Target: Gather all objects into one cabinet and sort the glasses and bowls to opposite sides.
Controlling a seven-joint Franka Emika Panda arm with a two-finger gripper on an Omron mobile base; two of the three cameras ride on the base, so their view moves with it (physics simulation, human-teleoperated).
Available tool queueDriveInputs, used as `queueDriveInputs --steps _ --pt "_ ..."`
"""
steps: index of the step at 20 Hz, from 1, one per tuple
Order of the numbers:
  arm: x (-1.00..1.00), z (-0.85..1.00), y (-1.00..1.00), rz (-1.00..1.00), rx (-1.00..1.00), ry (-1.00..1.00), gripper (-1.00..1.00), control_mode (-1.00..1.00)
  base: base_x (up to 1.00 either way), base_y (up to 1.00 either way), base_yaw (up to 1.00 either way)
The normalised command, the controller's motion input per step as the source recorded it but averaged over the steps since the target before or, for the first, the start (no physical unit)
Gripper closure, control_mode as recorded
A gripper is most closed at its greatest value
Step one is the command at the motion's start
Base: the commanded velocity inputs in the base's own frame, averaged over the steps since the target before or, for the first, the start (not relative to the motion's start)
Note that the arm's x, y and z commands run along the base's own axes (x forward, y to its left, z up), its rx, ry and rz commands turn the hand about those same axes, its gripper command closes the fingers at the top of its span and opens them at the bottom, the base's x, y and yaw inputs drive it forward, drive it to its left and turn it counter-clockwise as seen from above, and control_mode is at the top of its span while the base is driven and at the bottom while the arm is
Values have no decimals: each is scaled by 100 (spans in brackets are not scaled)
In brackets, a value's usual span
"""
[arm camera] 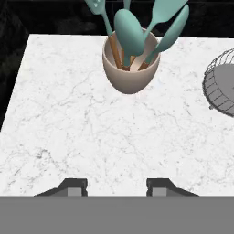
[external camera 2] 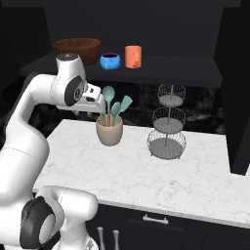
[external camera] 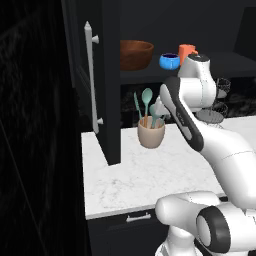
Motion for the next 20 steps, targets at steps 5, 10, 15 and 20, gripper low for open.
queueDriveInputs --steps 5,10,15,20 --pt "-37 13 -1 1 -1 -3 -100 -100 0 0 0" --pt "-66 49 0 0 0 -7 -100 -100 0 0 0" --pt "-81 70 0 0 1 -9 -100 -100 0 0 0" --pt "-99 56 -2 0 3 -13 -100 -100 0 0 0"
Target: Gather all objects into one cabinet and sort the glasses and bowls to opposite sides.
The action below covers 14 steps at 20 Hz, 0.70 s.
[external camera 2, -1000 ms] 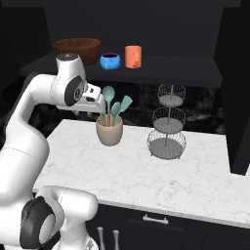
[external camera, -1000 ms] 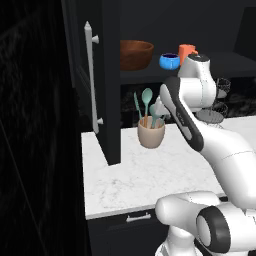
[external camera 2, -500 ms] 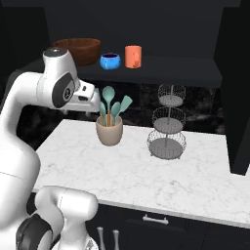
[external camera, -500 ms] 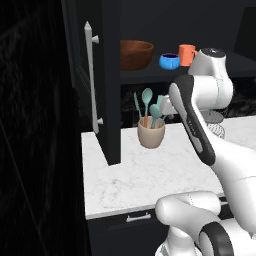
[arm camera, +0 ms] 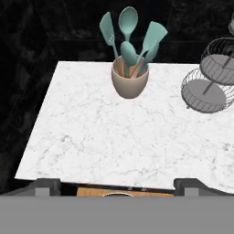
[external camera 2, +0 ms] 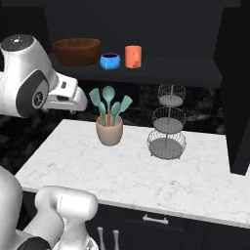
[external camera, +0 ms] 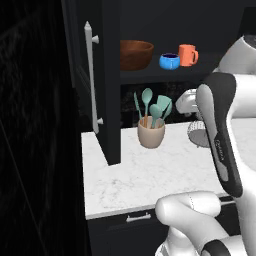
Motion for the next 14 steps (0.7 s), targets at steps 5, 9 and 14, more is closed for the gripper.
queueDriveInputs --steps 5,9,14 --pt "-93 29 -30 3 19 -3 -100 -100 0 0 0" --pt "-91 16 -33 5 18 -1 -100 -100 0 0 0" --pt "-48 11 -21 1 10 0 -100 100 -8 -2 0"
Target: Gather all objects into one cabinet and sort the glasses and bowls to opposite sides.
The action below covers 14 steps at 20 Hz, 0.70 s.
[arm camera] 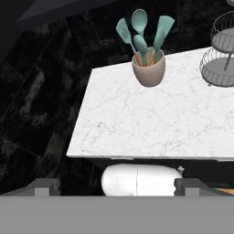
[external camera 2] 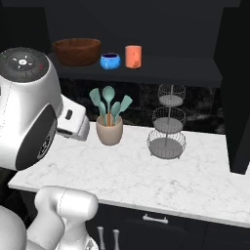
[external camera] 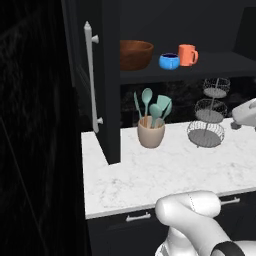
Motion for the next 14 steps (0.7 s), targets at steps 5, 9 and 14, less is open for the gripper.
queueDriveInputs --steps 5,9,14 --pt "0 0 0 0 0 0 -100 100 -62 0 -10" --pt "0 0 0 0 0 0 -100 100 -67 0 -31" --pt "0 0 0 0 0 0 -100 100 -33 0 -29"
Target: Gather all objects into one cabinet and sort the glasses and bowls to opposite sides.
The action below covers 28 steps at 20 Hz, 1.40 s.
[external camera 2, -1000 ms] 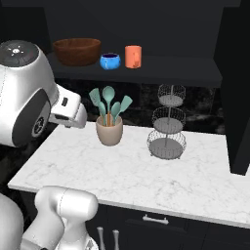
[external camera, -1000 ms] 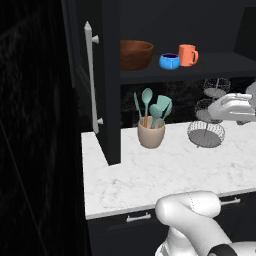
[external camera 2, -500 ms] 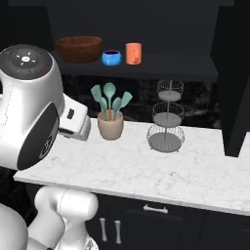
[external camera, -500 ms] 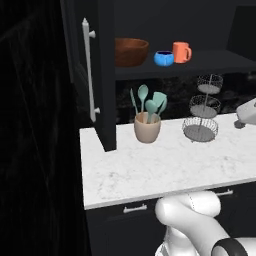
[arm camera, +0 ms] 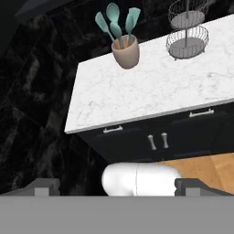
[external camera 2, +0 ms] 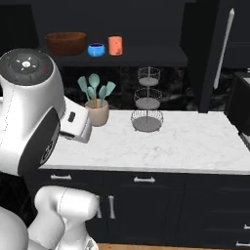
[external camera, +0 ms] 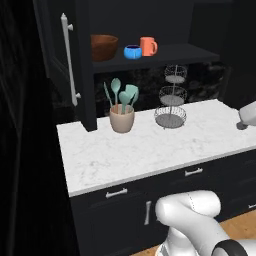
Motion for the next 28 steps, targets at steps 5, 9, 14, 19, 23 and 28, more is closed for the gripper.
queueDriveInputs --steps 5,9,14,19,23,28 --pt "0 0 0 0 0 0 -100 100 -12 -3 -27" --pt "0 0 0 0 0 0 -100 100 -9 -18 -29" --pt "0 0 0 0 0 0 -100 100 -13 -22 -33" --pt "0 0 0 0 0 0 -100 100 -7 -23 -34" --pt "0 0 0 0 0 0 -100 100 -1 -36 -32" --pt "0 0 0 0 0 0 -100 100 -15 -35 -33"
